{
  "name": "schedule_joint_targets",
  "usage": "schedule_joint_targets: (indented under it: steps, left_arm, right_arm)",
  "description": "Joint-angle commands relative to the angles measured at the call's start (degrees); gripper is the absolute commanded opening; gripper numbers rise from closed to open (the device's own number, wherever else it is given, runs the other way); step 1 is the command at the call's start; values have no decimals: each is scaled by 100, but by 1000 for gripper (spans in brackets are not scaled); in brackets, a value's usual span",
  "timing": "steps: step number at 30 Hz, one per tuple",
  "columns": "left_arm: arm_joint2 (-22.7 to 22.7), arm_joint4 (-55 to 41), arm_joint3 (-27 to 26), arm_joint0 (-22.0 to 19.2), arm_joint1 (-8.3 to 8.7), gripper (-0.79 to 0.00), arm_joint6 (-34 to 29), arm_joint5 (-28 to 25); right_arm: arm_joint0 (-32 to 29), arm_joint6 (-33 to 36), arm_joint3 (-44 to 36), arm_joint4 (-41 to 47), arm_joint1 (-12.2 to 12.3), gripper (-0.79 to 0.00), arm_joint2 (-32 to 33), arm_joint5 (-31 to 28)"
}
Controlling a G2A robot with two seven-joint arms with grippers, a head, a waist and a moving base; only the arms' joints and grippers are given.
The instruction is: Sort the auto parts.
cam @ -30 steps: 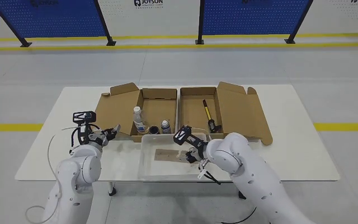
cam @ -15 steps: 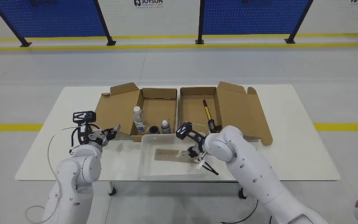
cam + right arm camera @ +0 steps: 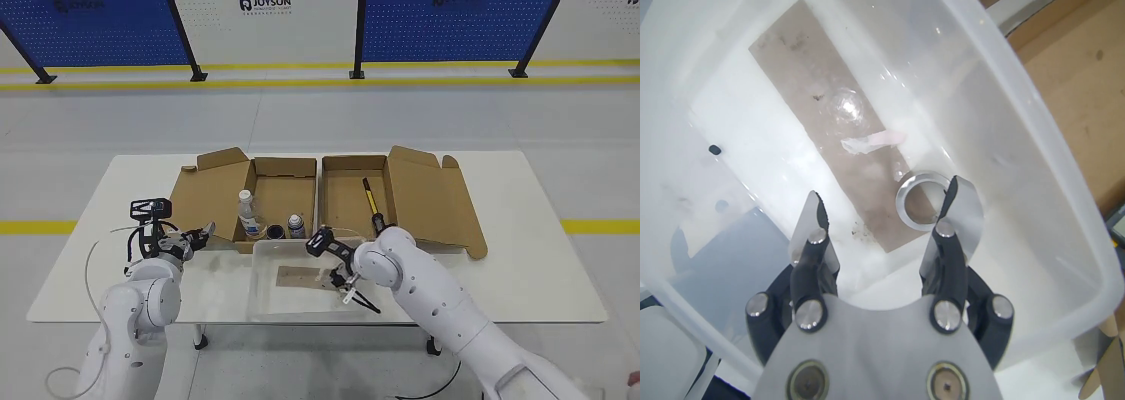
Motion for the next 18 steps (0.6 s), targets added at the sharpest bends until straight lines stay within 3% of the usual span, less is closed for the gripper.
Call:
schedule_joint_targets:
  steps: [1,18]
  left_arm:
    - [0,0,0,0,0,0,0,0]
    - [0,0,0,0,0,0,0,0]
  right_arm:
    - [34,-23,88,20,-30,-203,-53,-13]
    - [227,13,467,297,-251,-240,-355,-157]
